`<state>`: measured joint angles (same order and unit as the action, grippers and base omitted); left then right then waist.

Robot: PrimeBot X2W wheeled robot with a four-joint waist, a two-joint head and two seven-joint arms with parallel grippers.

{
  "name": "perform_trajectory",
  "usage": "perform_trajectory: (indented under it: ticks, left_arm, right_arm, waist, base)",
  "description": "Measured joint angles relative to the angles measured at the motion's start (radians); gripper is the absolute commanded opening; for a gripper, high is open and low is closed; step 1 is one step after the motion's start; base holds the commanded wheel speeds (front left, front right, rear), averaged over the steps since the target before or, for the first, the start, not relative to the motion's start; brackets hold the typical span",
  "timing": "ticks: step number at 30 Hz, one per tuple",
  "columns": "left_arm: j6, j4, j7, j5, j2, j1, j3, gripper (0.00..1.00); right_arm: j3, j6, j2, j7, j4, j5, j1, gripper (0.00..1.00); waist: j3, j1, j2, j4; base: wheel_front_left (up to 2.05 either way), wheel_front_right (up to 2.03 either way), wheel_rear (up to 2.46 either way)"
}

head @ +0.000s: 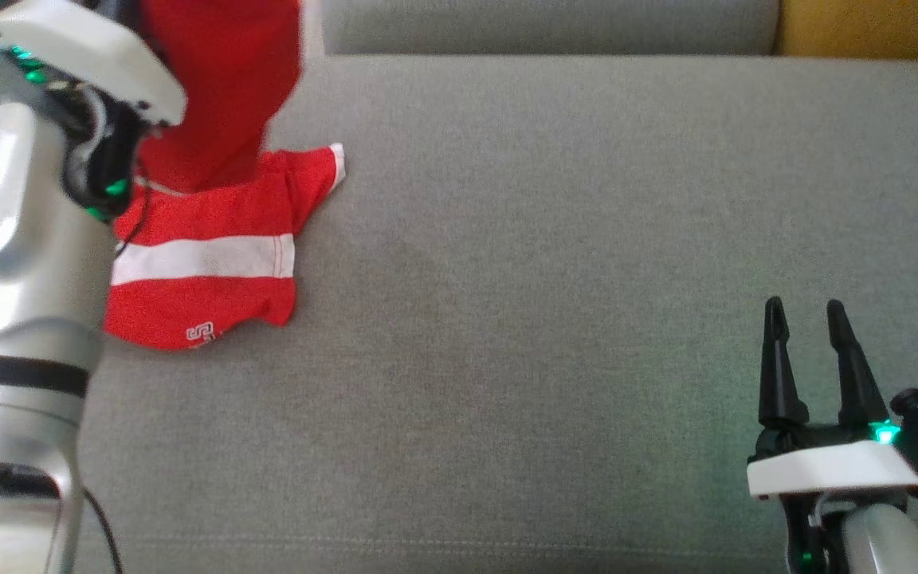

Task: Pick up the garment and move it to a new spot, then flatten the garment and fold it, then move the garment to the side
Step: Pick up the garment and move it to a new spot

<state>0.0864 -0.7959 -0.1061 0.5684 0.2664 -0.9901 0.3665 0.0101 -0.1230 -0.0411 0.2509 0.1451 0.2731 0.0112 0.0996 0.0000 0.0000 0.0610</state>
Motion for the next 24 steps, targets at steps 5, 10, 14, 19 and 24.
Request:
perform_trajectory:
  ticks: [5,10,14,19,24]
  left_arm:
    - [-0.008,0.067,-0.008,0.006,-0.039,0.006,0.009,0.0]
    - [-0.026,0.146,0.019,0.017,-0.073,0.052,0.033,0.0]
    - [-0.047,0.203,0.043,0.026,-0.133,0.117,0.071,0.0]
    - [-0.085,0.255,0.044,0.027,-0.201,0.171,0.124,0.0]
    - [-0.118,0.268,0.041,0.027,-0.225,0.206,0.182,0.0]
  right_arm:
    - [-0.007,0.0,0.0,0.0,0.011,0.009,-0.024,1.0]
    - [-0.018,0.0,0.0,0.0,0.011,0.009,-0.026,1.0]
    - [-0.036,0.0,0.0,0.0,0.008,0.009,-0.025,1.0]
    - [-0.047,0.0,0.0,0.0,-0.012,0.009,-0.022,1.0]
    - [-0.066,0.0,0.0,0.0,-0.027,0.015,-0.009,1.0]
  waist:
    - [-0.052,0.0,0.0,0.005]
    - [-0.075,0.0,0.0,-0.018]
    - [-0.078,0.0,0.0,-0.055]
    - [-0.068,0.0,0.0,-0.121]
    - [-0.05,0.0,0.0,-0.19]
  base:
    - [0.0,0.0,0.0]
    - [0.0,0.0,0.0]
    - [0.0,0.0,0.0]
    - [0.0,0.0,0.0]
    - [0.0,0.0,0.0]
